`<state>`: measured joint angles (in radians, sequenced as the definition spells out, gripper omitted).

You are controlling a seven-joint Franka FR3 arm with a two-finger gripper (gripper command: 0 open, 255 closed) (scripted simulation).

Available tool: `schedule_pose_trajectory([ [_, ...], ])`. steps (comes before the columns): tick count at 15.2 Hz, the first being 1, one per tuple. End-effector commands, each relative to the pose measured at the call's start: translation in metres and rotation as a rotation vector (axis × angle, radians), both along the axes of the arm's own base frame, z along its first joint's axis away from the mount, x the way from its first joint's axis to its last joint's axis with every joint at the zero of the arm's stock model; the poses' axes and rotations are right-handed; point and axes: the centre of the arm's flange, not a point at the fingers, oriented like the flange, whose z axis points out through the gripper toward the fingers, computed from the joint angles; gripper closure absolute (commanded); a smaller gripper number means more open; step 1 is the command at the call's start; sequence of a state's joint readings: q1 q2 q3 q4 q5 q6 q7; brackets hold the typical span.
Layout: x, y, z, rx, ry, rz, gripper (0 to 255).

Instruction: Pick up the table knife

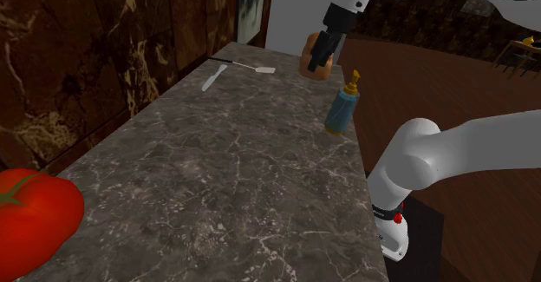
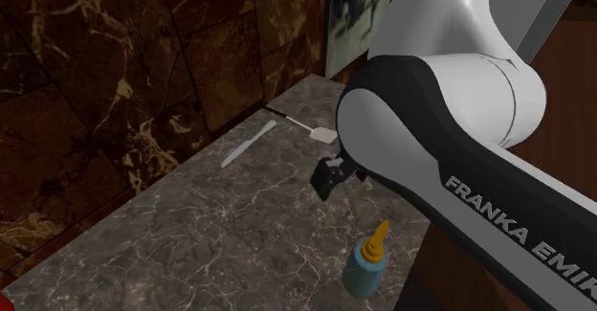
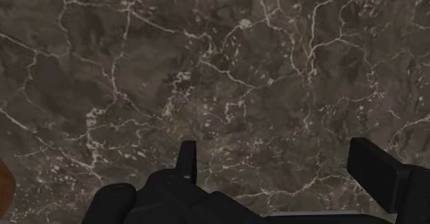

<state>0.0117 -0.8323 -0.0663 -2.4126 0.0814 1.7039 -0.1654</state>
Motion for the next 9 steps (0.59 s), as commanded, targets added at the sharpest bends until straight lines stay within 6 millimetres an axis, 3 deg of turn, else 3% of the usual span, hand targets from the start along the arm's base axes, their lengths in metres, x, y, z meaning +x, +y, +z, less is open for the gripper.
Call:
schedule_pose_trajectory([
  [1, 0.0, 0.0, 0.0, 0.0, 0.0, 0.0, 0],
  [9, 0.083, 0.071, -0.018, -0.005, 0.046, -0.315, 0],
])
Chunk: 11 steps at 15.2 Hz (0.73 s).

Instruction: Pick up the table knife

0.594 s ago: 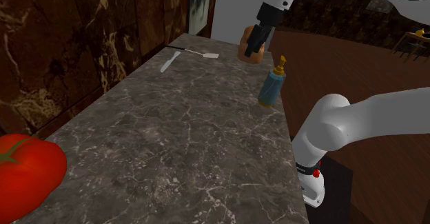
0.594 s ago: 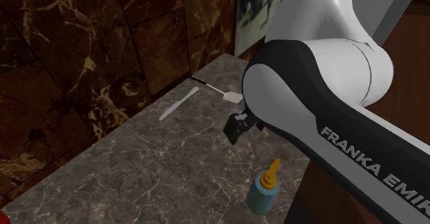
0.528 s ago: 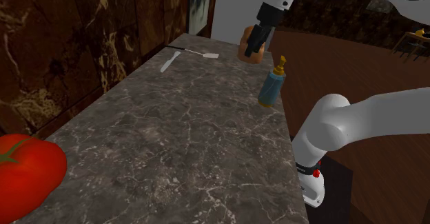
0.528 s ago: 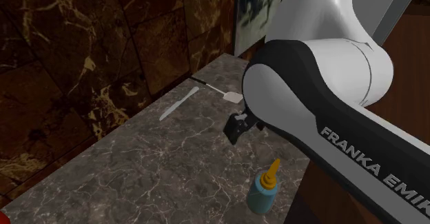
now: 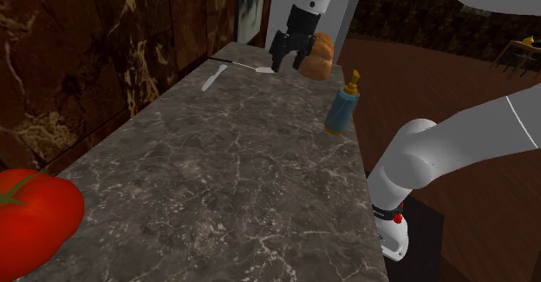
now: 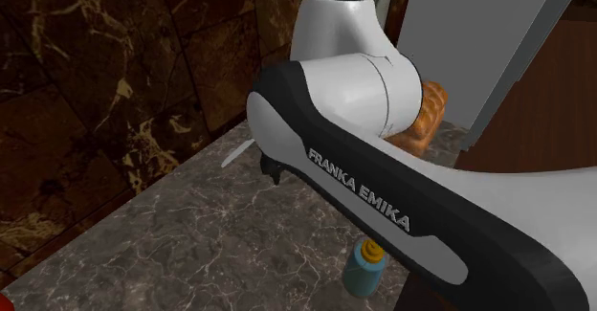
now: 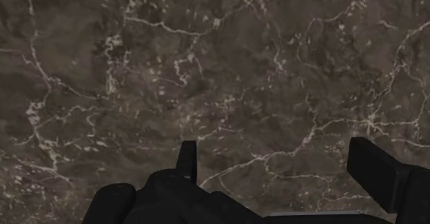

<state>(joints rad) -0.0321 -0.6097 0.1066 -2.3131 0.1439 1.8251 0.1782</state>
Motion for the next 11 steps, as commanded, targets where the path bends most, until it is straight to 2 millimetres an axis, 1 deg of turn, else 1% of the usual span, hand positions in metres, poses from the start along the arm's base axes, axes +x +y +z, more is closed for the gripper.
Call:
schedule_pose_trajectory([
  [1, 0.024, 0.016, -0.004, 0.001, 0.012, -0.085, 0],
  [6, 0.086, 0.043, -0.018, -0.002, 0.04, -0.282, 0],
  [11, 0.152, 0.058, -0.034, -0.005, 0.068, -0.478, 0],
])
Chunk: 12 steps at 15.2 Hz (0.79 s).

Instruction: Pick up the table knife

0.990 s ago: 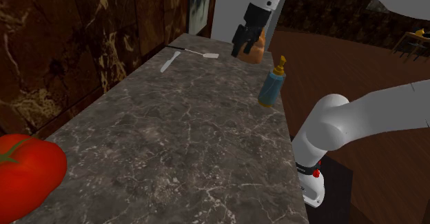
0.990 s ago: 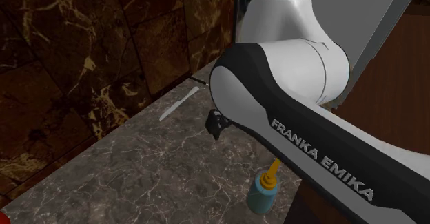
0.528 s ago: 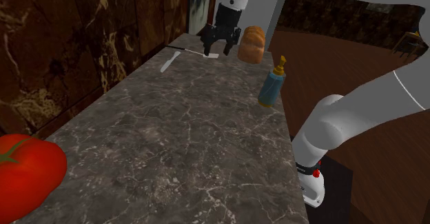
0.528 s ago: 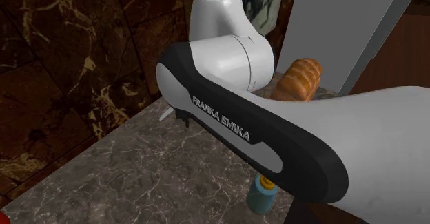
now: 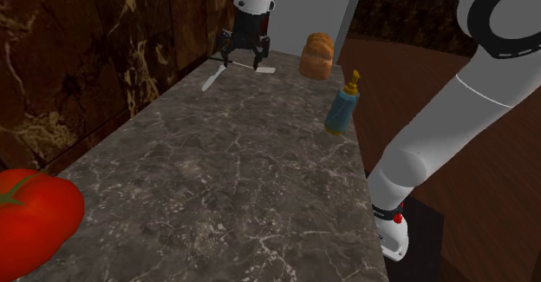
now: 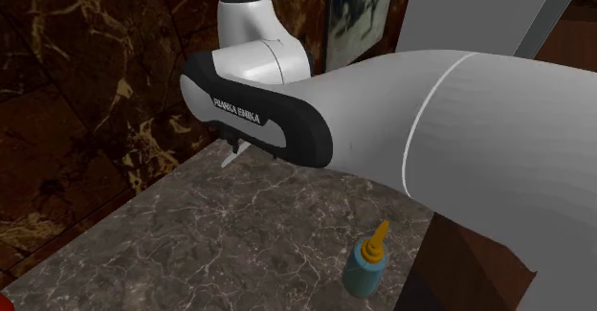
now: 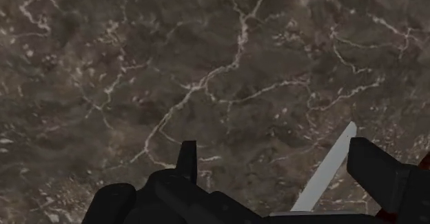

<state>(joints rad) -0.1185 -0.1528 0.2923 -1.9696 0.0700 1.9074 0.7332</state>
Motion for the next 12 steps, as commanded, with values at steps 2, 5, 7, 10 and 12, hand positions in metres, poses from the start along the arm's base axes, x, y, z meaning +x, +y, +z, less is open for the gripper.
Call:
schedule_pose_trajectory([
  [2, 0.042, 0.005, -0.01, -0.001, 0.018, -0.125, 0],
  [5, 0.082, 0.004, -0.021, -0.003, 0.035, -0.243, 0],
  [7, 0.108, 0.001, -0.029, -0.004, 0.046, -0.321, 0],
  [10, 0.147, -0.007, -0.041, -0.006, 0.063, -0.439, 0],
  [12, 0.152, -0.008, -0.048, -0.006, 0.066, -0.455, 0],
])
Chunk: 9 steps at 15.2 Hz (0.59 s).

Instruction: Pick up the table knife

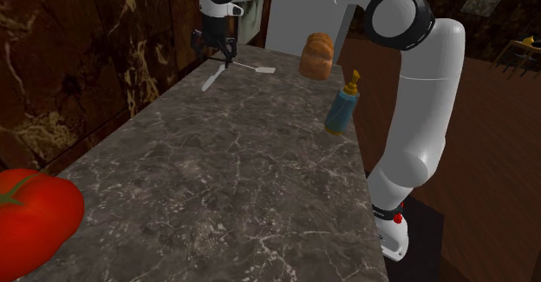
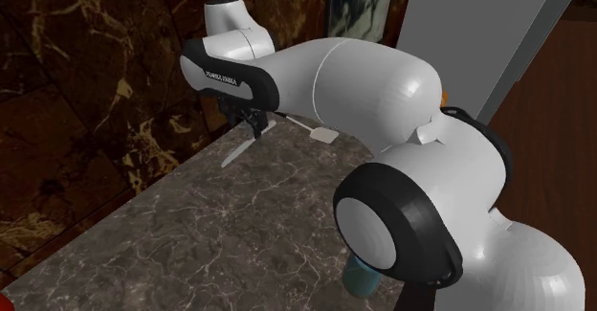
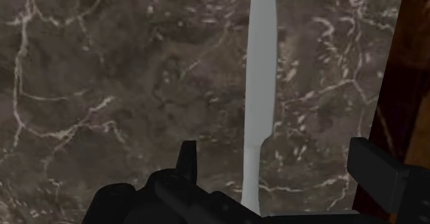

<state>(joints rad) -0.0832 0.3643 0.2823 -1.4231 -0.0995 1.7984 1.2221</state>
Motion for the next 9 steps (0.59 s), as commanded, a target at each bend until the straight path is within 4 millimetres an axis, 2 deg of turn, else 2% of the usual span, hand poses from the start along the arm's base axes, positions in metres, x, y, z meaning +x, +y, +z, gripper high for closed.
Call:
schedule_pose_trajectory([
  [1, 0.004, -0.002, -0.009, -0.001, 0.002, -0.016, 0],
  [6, 0.004, -0.002, -0.039, -0.001, 0.002, -0.016, 0],
  [8, 0.004, -0.002, -0.039, -0.001, 0.002, -0.016, 0],
  [9, 0.004, -0.002, -0.039, 0.0, 0.002, -0.016, 255],
])
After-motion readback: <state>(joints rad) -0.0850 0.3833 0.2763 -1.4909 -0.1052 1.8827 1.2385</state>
